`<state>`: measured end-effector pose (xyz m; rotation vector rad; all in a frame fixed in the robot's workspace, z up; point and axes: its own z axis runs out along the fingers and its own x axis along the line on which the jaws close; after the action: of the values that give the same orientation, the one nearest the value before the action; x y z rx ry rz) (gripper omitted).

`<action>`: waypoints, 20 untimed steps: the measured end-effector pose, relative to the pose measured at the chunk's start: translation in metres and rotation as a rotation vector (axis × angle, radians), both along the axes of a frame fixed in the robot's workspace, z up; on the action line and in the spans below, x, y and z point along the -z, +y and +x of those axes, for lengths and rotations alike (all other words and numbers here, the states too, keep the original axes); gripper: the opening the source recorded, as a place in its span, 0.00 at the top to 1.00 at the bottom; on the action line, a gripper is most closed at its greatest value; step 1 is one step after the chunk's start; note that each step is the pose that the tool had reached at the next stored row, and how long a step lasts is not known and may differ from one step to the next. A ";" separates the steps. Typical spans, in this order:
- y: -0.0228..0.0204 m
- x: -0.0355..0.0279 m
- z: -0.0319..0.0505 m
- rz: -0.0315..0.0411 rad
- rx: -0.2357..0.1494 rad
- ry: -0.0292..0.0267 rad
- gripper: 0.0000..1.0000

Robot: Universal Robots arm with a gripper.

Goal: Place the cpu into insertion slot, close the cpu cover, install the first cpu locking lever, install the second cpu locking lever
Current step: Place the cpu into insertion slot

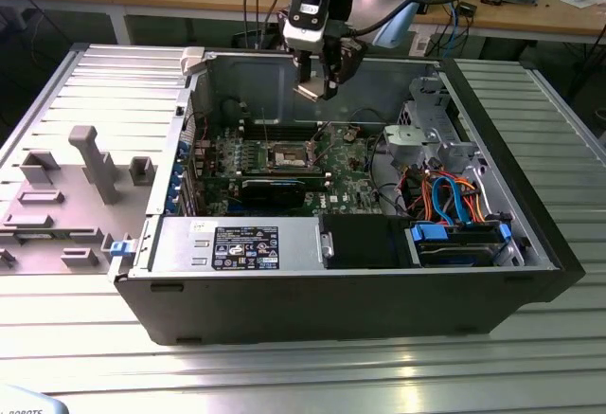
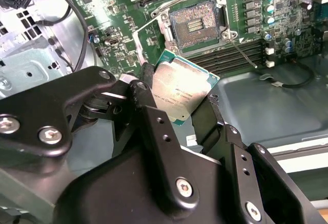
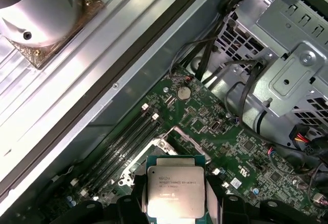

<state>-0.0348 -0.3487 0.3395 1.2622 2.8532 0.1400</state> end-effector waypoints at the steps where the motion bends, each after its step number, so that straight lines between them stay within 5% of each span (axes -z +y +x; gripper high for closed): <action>1: 0.0000 0.0001 0.0000 0.0000 0.011 0.0001 0.46; 14: 0.0000 0.0012 0.0000 0.0000 0.123 0.0001 0.46; 20: 0.0000 0.0025 0.0000 0.0000 0.207 0.0000 0.46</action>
<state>-0.0348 -0.3487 0.3369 1.5456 2.6999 0.1359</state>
